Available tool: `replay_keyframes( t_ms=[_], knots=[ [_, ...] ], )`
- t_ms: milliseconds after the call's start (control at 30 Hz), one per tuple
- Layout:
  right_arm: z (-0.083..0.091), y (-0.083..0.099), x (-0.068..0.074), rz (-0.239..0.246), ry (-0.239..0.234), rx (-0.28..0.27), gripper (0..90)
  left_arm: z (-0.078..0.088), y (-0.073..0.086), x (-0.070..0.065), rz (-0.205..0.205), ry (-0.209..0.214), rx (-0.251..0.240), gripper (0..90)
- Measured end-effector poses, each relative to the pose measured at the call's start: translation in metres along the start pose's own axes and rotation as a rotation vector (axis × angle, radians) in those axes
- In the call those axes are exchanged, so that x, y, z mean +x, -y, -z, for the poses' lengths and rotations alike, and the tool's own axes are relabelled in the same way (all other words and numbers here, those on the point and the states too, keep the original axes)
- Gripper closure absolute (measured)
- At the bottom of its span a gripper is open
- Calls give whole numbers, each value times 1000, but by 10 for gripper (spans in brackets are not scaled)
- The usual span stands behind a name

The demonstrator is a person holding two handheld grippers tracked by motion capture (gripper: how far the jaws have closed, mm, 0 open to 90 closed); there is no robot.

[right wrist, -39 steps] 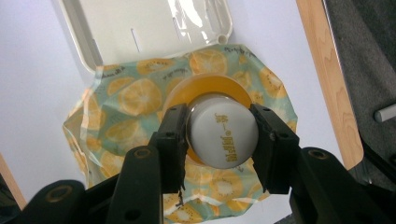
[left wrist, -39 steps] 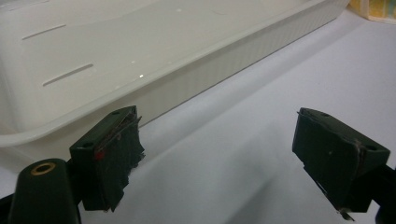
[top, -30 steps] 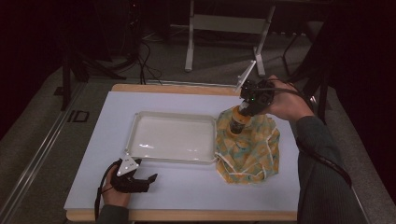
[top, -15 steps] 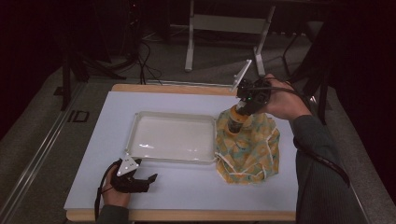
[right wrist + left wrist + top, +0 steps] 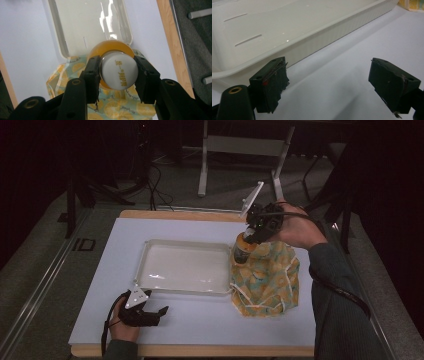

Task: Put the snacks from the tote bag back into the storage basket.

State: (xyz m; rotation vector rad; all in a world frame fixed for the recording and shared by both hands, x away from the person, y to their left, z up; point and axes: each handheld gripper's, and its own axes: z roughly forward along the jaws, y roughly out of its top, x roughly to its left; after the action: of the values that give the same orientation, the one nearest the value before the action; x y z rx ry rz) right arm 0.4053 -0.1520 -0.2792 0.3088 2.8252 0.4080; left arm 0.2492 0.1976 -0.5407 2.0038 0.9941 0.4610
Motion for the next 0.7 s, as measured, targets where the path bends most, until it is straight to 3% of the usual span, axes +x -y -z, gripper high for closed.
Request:
replay_keyframes(
  t_ms=[700],
  knots=[
    [-3, -25, 19, 80, -52, -30, 589, 0, 0, 0, 2, 0, -1, 156]
  ],
)
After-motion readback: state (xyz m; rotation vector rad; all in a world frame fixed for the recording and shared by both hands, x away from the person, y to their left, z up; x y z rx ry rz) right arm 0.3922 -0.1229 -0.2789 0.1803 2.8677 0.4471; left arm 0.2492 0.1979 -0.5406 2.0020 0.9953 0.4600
